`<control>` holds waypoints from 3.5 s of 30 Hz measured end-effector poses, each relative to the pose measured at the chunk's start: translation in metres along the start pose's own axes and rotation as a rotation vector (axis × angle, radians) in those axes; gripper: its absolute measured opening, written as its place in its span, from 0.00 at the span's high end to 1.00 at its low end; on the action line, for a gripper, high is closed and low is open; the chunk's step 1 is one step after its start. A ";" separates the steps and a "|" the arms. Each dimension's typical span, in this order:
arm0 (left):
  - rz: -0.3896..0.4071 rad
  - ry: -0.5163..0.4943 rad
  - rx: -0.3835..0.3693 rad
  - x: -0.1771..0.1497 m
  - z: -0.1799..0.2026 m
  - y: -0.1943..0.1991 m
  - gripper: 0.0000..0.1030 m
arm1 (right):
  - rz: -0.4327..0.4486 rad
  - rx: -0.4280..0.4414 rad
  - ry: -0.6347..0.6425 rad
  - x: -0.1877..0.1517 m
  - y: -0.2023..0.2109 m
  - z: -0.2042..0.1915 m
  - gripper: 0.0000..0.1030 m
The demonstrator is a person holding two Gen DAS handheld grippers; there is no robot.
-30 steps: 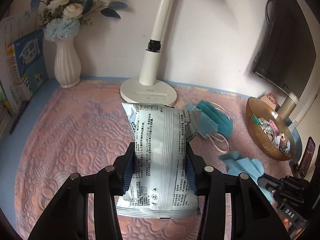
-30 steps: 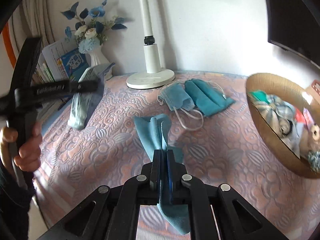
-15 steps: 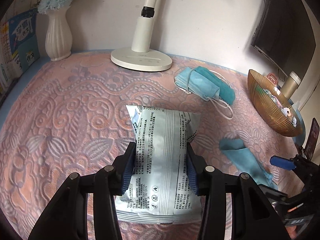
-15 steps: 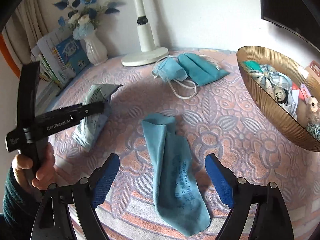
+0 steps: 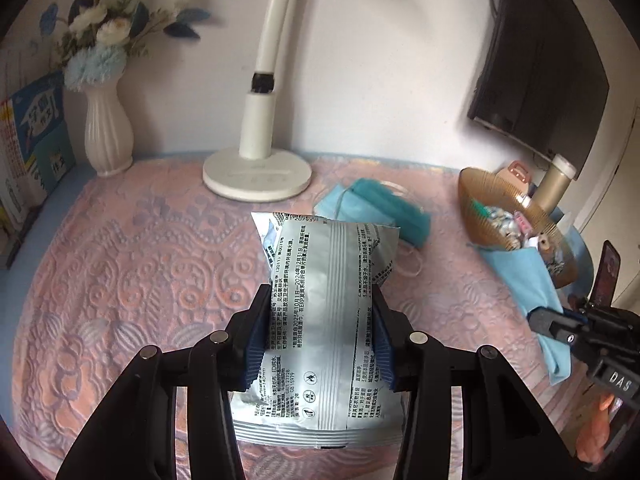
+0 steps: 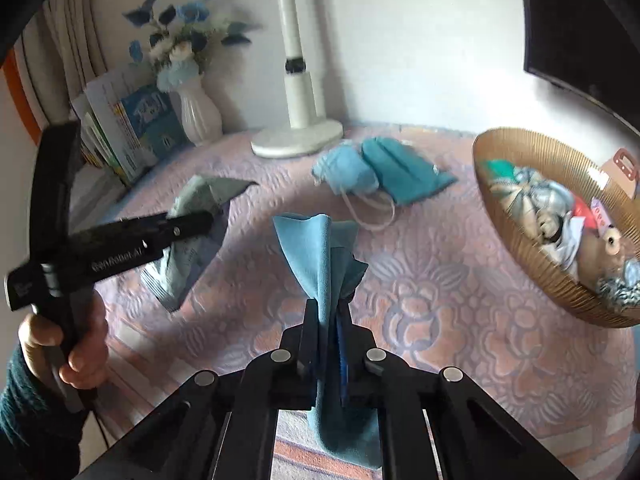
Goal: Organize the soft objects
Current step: 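Carry the white packet and blue cloth over the amber bowl, then open both grippers to drop the packet and cloth into the bowl, then move both open grippers toward the two blue face masks by the lamp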
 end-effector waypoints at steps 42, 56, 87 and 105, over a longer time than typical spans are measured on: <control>0.170 -0.143 -0.040 0.122 0.130 0.024 0.16 | 0.243 -0.253 -0.225 0.077 0.101 0.137 0.44; 0.066 0.021 0.166 0.015 -0.020 0.099 0.01 | 0.171 -0.121 -0.009 0.021 0.039 -0.006 0.26; -0.026 0.305 0.145 -0.076 -0.059 -0.014 0.01 | -0.056 -0.136 -0.024 -0.027 -0.073 0.023 0.19; -0.066 0.320 0.140 -0.078 -0.064 -0.022 0.01 | -0.063 -0.132 -0.039 -0.027 -0.075 0.027 0.18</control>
Point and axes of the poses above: each gripper's, at about its wrist camera, not at the fingertips, and y roughly against the way its jaws point, z to its right, x to its top, the point moved 1 cm from there along -y, roughly the way its jaws point, and after that the axes turned 2 degrees about -z, right-handed, at the moved point
